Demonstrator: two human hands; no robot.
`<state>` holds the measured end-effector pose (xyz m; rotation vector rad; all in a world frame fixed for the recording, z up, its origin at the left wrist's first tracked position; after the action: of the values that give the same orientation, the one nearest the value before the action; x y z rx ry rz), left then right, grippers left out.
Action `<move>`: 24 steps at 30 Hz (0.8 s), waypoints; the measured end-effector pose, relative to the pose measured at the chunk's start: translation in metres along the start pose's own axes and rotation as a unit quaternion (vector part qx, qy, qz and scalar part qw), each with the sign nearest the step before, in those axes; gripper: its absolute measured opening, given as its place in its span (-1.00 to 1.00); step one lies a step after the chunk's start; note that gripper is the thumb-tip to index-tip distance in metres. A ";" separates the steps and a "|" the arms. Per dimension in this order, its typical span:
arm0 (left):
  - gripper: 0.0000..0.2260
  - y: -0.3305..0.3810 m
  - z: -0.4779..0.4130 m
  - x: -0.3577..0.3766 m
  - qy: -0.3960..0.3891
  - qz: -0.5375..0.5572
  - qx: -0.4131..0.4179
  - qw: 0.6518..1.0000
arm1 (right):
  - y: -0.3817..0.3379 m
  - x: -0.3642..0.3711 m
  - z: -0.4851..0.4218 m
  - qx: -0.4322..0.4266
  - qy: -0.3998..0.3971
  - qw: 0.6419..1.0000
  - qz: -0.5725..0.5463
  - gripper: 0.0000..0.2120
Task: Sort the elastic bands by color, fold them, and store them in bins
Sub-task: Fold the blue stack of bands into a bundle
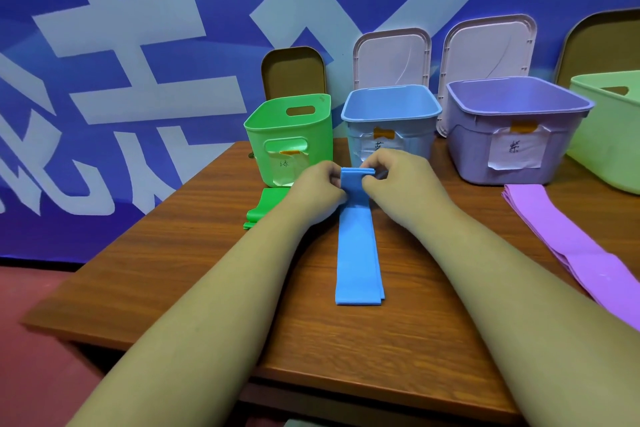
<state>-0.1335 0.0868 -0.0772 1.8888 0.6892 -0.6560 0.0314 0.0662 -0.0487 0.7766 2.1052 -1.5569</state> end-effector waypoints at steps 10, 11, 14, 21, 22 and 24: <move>-0.69 -0.016 0.004 -0.002 -0.020 0.053 -0.048 0.997 | -0.001 0.016 0.020 -0.004 -0.146 0.987 0.067 -0.90; -0.70 -0.017 0.005 -0.001 -0.020 0.056 -0.053 0.997 | -0.001 0.017 0.021 -0.003 -0.154 0.985 0.077 -0.91; -0.75 -0.020 0.005 -0.001 -0.012 0.069 -0.069 0.995 | -0.002 0.021 0.024 -0.008 -0.176 0.978 0.114 -0.92; -0.87 -0.012 0.008 -0.006 -0.023 0.047 -0.057 0.997 | -0.002 0.023 0.030 -0.010 -0.209 0.969 0.134 -0.88; -0.87 -0.011 0.009 -0.006 -0.025 0.050 -0.058 0.997 | -0.002 0.023 0.029 -0.003 -0.213 0.968 0.130 -0.84; -0.84 -0.009 0.011 -0.006 -0.038 0.048 -0.059 0.996 | -0.002 0.023 0.028 0.013 -0.221 0.968 0.115 -0.75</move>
<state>-0.1455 0.0792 -0.0829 1.7673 0.5726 -0.6091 0.0130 0.0439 -0.0695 0.5905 1.6170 -1.4716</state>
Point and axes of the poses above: each hand's wrist, its own z-axis away from the middle knuckle, its own x-axis out of the palm, y = z × x, the point moved 8 cm from there along -z, towards the middle knuckle, and after that the axes turned 14 degrees about x, right-handed, at the moved point
